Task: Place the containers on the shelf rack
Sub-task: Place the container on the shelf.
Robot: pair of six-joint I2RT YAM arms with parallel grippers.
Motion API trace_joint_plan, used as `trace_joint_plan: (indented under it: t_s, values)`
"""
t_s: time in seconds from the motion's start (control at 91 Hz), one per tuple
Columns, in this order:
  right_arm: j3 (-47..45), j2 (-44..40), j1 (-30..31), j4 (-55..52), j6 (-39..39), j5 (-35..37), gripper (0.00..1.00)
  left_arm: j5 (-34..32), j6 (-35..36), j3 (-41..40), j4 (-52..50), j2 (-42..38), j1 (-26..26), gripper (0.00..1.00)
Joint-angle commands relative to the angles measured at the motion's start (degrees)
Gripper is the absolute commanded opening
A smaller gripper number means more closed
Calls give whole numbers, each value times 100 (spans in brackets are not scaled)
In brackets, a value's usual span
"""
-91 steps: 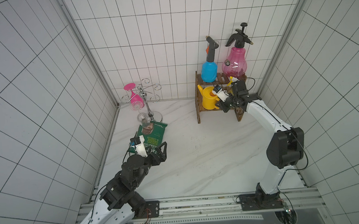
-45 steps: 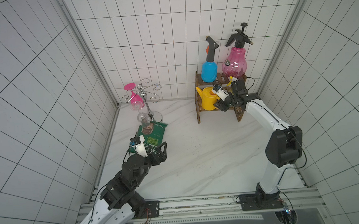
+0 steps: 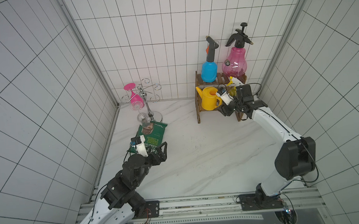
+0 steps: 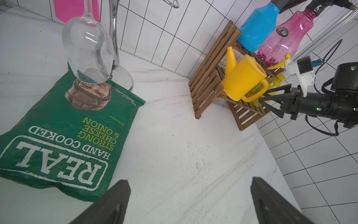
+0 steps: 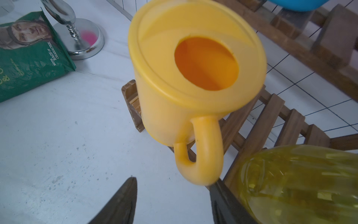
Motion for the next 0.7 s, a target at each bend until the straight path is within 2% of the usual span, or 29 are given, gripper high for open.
trace_joint_plan:
  t_s: [0.0, 0.187, 0.396, 0.517, 0.638, 0.693]
  values:
    - [-408, -624, -45, 195, 242, -18, 63, -66, 112, 127, -54, -42, 28, 99]
    - [-1677, -1991, -50, 722, 1028, -56, 64, -84, 78, 96, -35, -123, 28, 99]
    - [-3412, -3971, -38, 2112, 3115, 270, 76, -61, -137, -90, 205, -238, 27, 99]
    - [-3935, -4895, -42, 2016, 3834, 689, 84, 0, -386, -204, 302, -240, 30, 99]
    - [-4378, -5865, -41, 1791, 4179, 1021, 91, -31, -606, -254, 243, -256, 23, 99]
    - [-4544, -6237, -49, 1661, 4320, 1277, 98, -112, -684, -259, 178, -293, 26, 99]
